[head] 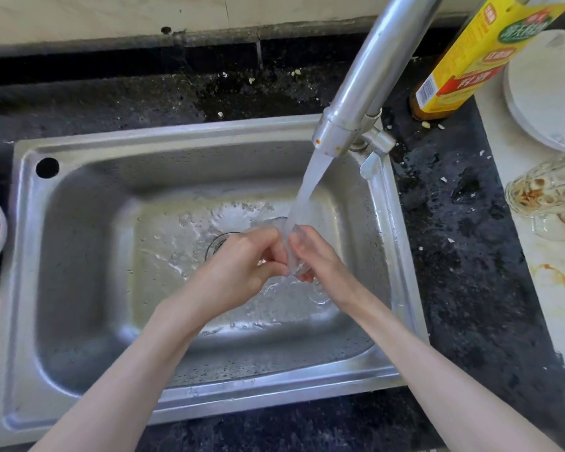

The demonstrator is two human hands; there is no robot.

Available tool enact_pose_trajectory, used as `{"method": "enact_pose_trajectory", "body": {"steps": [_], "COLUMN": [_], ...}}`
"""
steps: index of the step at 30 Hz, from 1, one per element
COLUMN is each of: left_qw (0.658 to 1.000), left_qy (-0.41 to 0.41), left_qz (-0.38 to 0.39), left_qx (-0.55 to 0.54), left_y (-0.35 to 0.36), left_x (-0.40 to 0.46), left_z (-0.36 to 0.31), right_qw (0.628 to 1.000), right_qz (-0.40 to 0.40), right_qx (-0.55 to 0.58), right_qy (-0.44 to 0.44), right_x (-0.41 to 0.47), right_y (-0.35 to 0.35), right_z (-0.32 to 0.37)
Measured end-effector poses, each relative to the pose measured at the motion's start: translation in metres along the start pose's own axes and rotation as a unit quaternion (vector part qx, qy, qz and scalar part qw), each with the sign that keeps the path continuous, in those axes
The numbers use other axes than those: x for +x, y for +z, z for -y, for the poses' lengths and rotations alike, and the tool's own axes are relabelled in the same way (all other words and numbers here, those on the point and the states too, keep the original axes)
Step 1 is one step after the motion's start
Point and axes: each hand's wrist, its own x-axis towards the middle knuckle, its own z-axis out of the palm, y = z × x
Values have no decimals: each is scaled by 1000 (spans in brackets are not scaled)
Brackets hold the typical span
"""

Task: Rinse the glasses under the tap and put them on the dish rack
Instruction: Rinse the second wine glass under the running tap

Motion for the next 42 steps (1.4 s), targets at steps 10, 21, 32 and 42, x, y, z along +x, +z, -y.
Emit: {"method": "enact_pose_trajectory", "body": {"steps": [10,21,32,42], "left_qw": [995,990,972,989], "left_qy": [-53,-54,-32,5], "left_qz": [63,113,215,118], "left_qx": [56,64,87,88], "left_y": [-7,-13,-11,-4], "left_x": [-4,-5,-3,1], "left_z": [-9,-8,-11,-5], "right_qw": [997,999,996,998], "right_qz": [69,26,67,7], "right_qx": [12,21,46,51], "right_qy": [26,41,34,20], "right_x": [3,5,8,6], "right_y": [2,9,5,0], "right_z": [0,-1,-5,-7]}}
